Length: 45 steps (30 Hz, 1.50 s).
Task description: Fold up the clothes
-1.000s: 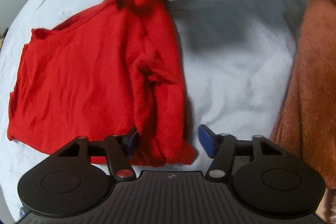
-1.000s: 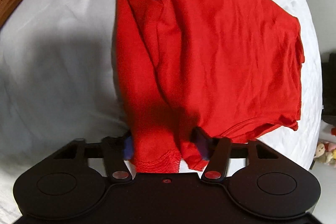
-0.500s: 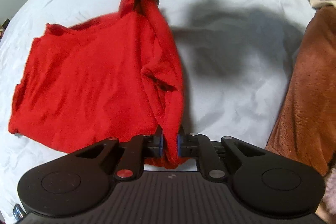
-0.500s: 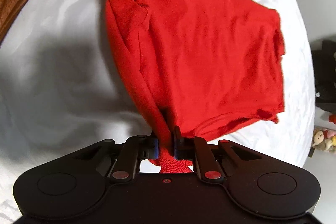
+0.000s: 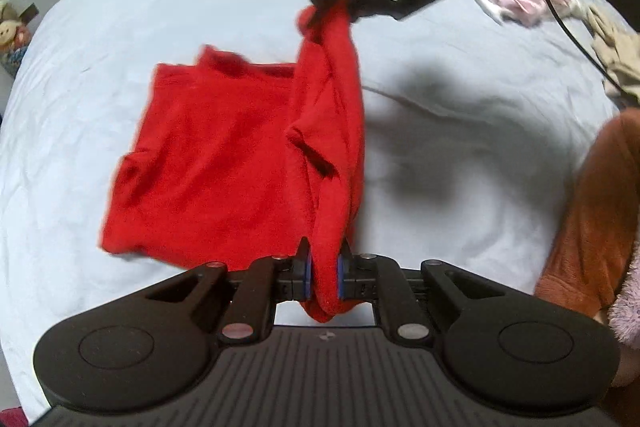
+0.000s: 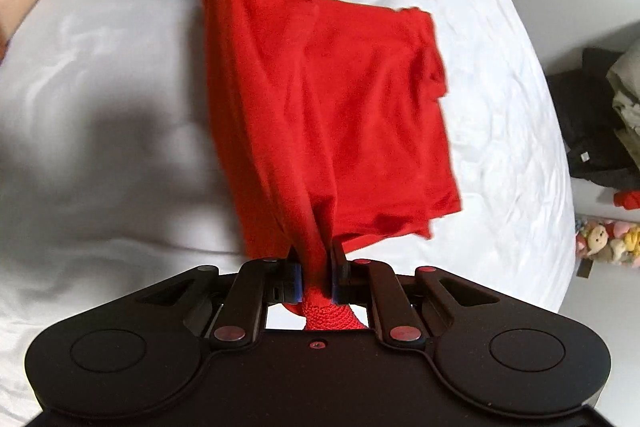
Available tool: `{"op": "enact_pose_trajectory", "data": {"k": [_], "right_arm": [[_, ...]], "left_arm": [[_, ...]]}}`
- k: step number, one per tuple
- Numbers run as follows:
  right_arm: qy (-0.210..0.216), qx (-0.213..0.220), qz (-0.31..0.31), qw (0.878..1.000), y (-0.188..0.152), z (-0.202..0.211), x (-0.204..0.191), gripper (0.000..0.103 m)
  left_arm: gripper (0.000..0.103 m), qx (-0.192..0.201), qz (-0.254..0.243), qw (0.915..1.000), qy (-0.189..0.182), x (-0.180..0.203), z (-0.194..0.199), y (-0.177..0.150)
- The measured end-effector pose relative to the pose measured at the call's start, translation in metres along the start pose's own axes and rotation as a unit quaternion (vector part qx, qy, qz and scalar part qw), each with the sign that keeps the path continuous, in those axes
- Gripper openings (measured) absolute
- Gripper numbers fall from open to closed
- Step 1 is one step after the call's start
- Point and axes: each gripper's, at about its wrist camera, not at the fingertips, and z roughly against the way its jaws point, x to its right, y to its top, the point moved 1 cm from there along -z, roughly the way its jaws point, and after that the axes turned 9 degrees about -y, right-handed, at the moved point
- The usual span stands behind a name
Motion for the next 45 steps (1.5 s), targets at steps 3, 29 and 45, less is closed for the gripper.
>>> {"op": "enact_pose_trajectory", "data": {"k": [3, 29, 45], "right_arm": [[0.008, 0.0, 0.007, 1.0, 0.006, -0.02, 0.03, 0.01], [0.05, 0.029, -0.056, 0.997, 0.015, -0.143, 0.129, 0.041], [-0.005, -0.031, -0.212, 0.977, -0.006, -0.062, 0.128, 0.055]], "left_arm": [[0.01, -0.014, 0.0, 0.9999, -0.001, -0.025, 0.002, 0.008], [0.032, 0.0, 0.088, 0.996, -0.013, -0.197, -0.032, -0.001], [0.045, 0.028, 0.083, 0.9874, 0.132, -0.147, 0.045, 0.007]]}}
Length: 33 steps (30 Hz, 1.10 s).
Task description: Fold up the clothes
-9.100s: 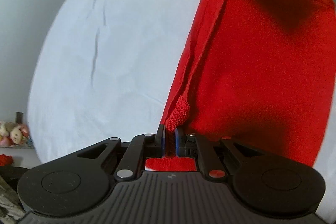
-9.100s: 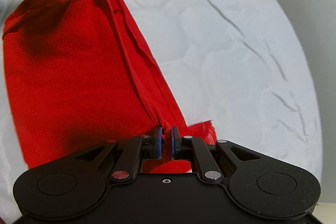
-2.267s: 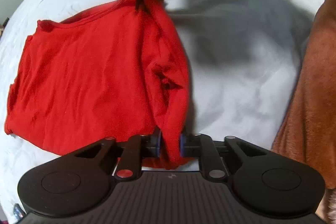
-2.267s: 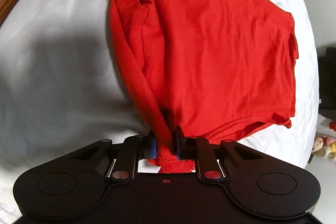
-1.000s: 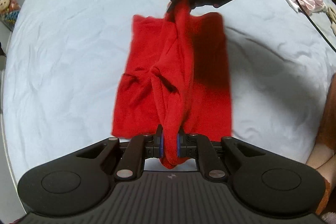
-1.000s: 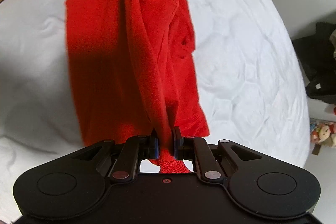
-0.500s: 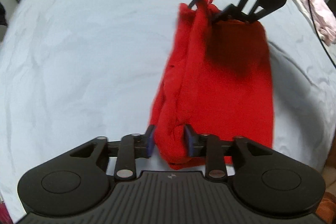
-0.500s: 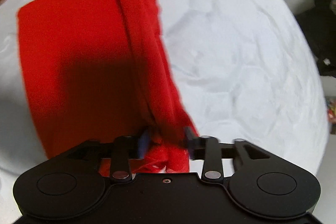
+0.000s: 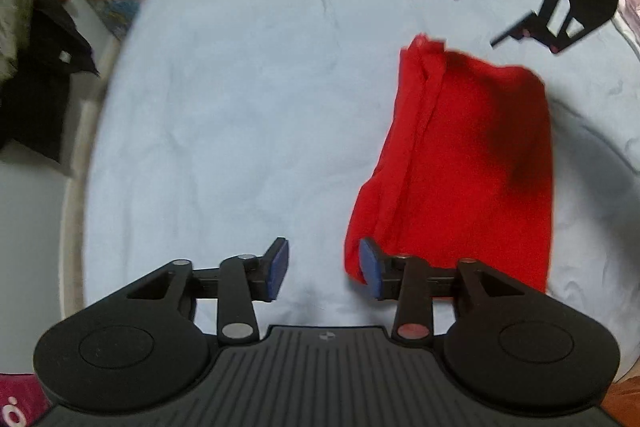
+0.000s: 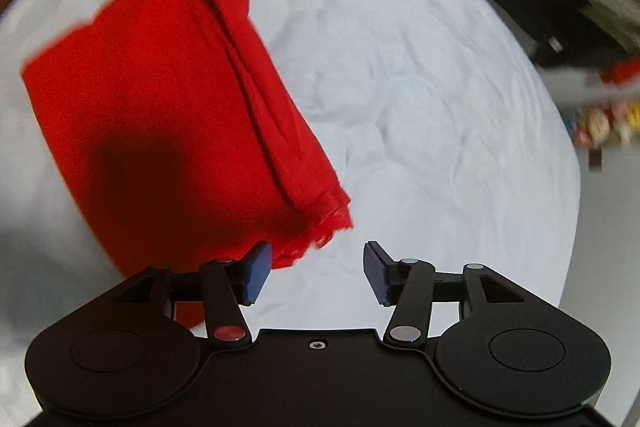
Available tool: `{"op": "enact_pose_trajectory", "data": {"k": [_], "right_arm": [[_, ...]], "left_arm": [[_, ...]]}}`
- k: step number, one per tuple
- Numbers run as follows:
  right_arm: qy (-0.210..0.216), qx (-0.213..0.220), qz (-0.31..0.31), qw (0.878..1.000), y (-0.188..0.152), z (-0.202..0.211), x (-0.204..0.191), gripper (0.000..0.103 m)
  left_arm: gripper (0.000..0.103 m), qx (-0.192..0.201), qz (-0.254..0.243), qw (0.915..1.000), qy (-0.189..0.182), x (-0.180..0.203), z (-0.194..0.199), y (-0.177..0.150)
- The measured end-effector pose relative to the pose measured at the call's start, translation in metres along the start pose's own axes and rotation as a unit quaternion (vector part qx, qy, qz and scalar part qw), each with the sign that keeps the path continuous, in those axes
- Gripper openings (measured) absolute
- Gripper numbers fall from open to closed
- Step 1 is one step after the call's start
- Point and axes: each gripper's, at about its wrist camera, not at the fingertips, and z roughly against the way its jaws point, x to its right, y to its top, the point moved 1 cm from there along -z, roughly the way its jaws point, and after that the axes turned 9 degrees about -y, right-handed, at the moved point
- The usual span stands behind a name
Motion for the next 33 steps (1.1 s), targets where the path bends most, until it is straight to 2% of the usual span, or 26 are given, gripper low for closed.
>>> {"op": "enact_pose_trajectory", "data": {"k": [4, 7, 9, 15, 18, 23, 24, 26, 27, 29, 30, 32, 33], "right_arm": [[0.0, -0.018, -0.099, 0.995, -0.012, 0.033, -0.015, 0.058], [-0.007, -0.021, -0.157, 0.987, -0.034, 0.069, -0.03, 0.058], [-0.009, -0.016, -0.188, 0.982, -0.035, 0.075, -0.037, 0.06], [-0.016, -0.017, -0.312, 0.95, -0.06, 0.14, -0.071, 0.065], [-0.029, -0.026, -0.366, 0.93, -0.067, 0.153, -0.092, 0.065], [-0.031, -0.01, -0.477, 0.878, -0.086, 0.178, -0.122, 0.066], [-0.032, -0.007, -0.488, 0.872, -0.089, 0.181, -0.126, 0.067], [-0.04, 0.002, -0.53, 0.847, -0.098, 0.186, -0.142, 0.069], [-0.045, 0.004, -0.544, 0.838, -0.101, 0.187, -0.148, 0.07], [-0.061, 0.007, -0.587, 0.807, -0.109, 0.187, -0.168, 0.071], [-0.064, 0.006, -0.595, 0.801, -0.11, 0.186, -0.172, 0.071], [-0.075, 0.0, -0.643, 0.763, -0.115, 0.183, -0.193, 0.071], [-0.077, -0.003, -0.66, 0.747, -0.117, 0.182, -0.2, 0.071]], "left_arm": [[0.054, 0.014, -0.002, 0.9999, 0.007, 0.035, 0.027, -0.002], [0.061, 0.022, -0.012, 0.9997, 0.008, 0.065, 0.043, -0.006], [0.061, 0.026, -0.013, 0.9995, 0.009, 0.08, 0.049, -0.008], [0.062, 0.045, 0.008, 0.9989, -0.009, 0.127, 0.065, -0.017], [0.062, 0.052, 0.022, 0.9983, -0.014, 0.146, 0.072, -0.025], [0.062, 0.055, 0.031, 0.9979, -0.014, 0.166, 0.074, -0.039], [0.062, 0.055, 0.035, 0.9978, -0.01, 0.165, 0.073, -0.04], [0.062, 0.059, 0.049, 0.9971, -0.002, 0.16, 0.072, -0.045], [0.063, 0.06, 0.055, 0.9966, 0.001, 0.16, 0.073, -0.047], [0.062, 0.067, 0.092, 0.9933, 0.022, 0.149, 0.07, -0.055], [0.063, 0.07, 0.098, 0.9924, 0.026, 0.15, 0.07, -0.057], [0.063, 0.08, 0.13, 0.9877, 0.034, 0.148, 0.069, -0.068], [0.063, 0.082, 0.134, 0.987, 0.034, 0.149, 0.069, -0.07]]}}
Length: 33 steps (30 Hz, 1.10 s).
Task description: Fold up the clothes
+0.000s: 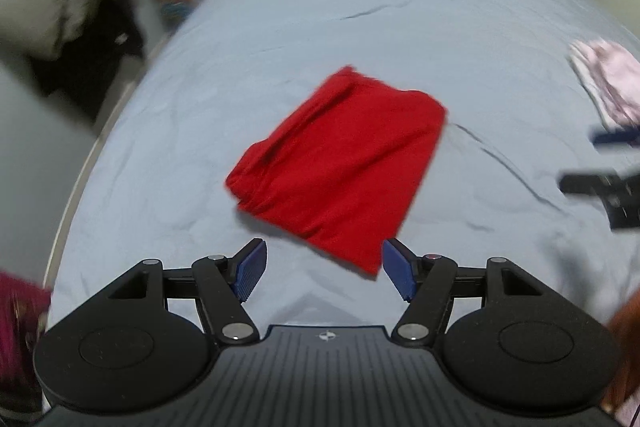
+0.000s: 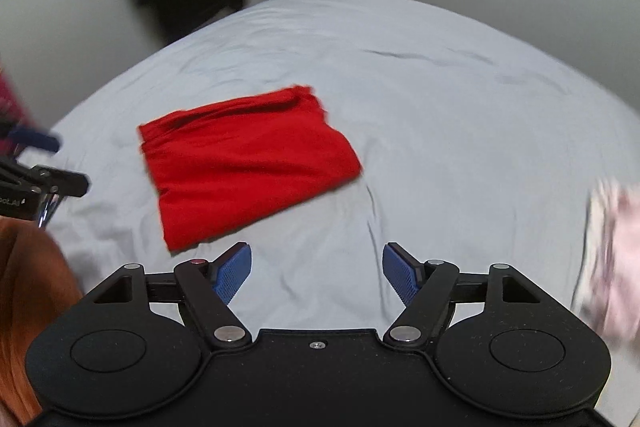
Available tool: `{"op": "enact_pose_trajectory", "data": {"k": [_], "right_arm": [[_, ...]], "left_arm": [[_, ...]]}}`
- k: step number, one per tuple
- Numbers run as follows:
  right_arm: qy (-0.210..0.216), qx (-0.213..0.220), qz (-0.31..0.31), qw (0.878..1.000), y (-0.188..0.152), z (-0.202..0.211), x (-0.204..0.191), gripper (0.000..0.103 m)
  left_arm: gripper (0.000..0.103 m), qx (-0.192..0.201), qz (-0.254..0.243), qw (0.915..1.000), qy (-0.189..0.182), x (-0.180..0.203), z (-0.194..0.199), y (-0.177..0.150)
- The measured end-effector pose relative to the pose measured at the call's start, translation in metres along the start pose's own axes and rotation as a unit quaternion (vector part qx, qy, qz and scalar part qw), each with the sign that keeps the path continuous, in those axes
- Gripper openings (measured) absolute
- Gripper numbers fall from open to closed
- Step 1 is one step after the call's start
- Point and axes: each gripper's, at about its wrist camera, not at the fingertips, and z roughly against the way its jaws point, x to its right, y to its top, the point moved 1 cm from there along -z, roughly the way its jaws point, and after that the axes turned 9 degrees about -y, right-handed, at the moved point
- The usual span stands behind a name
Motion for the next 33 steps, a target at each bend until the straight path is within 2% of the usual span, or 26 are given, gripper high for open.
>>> {"op": "enact_pose_trajectory", "data": {"k": [2, 4, 7, 11, 20, 23, 25, 26, 33], "right_arm": [[-0.003, 0.0, -0.047, 0.999, -0.015, 0.0, 0.002, 0.071], [-0.002, 0.003, -0.09, 0.996, -0.032, -0.001, 0.004, 0.071], [-0.012, 0.009, -0.115, 0.993, -0.051, 0.0, 0.004, 0.071], [-0.032, 0.032, -0.11, 0.993, -0.07, -0.002, -0.001, 0.071], [-0.041, 0.07, -0.102, 0.991, -0.092, -0.01, -0.004, 0.071], [-0.043, 0.077, -0.104, 0.991, -0.099, -0.016, -0.005, 0.078], [-0.041, 0.078, -0.106, 0.99, -0.103, -0.019, -0.004, 0.083], [-0.041, 0.076, -0.108, 0.99, -0.106, -0.022, -0.004, 0.087], [-0.032, 0.069, -0.109, 0.991, -0.113, -0.032, -0.003, 0.089]], "left_arm": [[0.063, 0.009, 0.015, 0.9998, 0.0, 0.007, 0.001, -0.009], [0.071, 0.015, 0.017, 0.9998, -0.003, 0.015, 0.002, -0.015], [0.073, 0.036, 0.02, 0.9991, -0.011, 0.039, 0.002, -0.024], [0.074, 0.048, 0.027, 0.9985, -0.004, 0.058, -0.012, -0.032], [0.079, 0.05, 0.049, 0.9975, -0.006, 0.073, -0.047, -0.051], [0.08, 0.056, 0.052, 0.997, -0.011, 0.073, -0.053, -0.053], [0.089, 0.059, 0.052, 0.9968, -0.011, 0.074, -0.058, -0.054], [0.089, 0.059, 0.051, 0.9969, -0.01, 0.074, -0.06, -0.055], [0.089, 0.043, 0.057, 0.997, -0.03, 0.073, -0.075, -0.055]]}}
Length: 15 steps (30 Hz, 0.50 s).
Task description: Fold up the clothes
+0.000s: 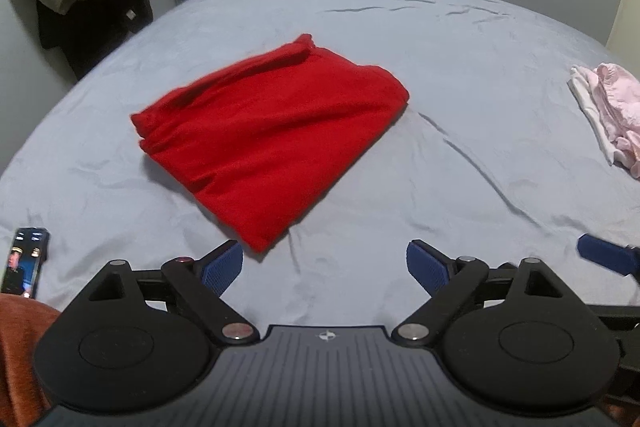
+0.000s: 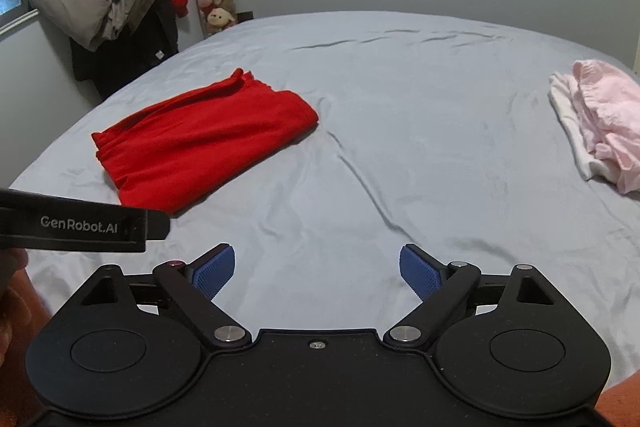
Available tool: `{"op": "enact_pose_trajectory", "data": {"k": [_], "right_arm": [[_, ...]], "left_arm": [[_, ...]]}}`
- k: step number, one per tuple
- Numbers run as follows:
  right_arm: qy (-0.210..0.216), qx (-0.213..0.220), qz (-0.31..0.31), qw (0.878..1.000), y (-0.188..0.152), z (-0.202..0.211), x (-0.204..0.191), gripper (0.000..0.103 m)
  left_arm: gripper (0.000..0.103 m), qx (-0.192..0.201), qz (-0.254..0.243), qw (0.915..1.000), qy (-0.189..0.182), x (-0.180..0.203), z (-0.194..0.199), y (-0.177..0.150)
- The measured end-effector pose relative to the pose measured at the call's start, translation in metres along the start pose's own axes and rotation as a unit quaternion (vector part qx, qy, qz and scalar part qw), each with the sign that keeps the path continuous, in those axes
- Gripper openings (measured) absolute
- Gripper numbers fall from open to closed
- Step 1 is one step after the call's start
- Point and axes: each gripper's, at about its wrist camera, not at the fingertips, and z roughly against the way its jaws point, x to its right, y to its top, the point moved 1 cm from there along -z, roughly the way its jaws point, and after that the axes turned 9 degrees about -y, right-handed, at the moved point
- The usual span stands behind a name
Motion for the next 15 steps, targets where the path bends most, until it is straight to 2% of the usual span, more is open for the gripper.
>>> {"op": "enact_pose_trajectory", "data": {"k": [7, 15], "right_arm": [[0.028, -0.019, -0.013, 0.999, -0.004, -0.005, 0.004, 0.09], [0.028, -0.036, -0.017, 0.999, -0.007, -0.011, 0.005, 0.09]], "left_arm": [[0.089, -0.028, 0.013, 0.9995, -0.003, -0.005, -0.01, -0.003], [0.089, -0.044, 0.02, 0.9988, 0.001, -0.005, -0.015, -0.005]]}}
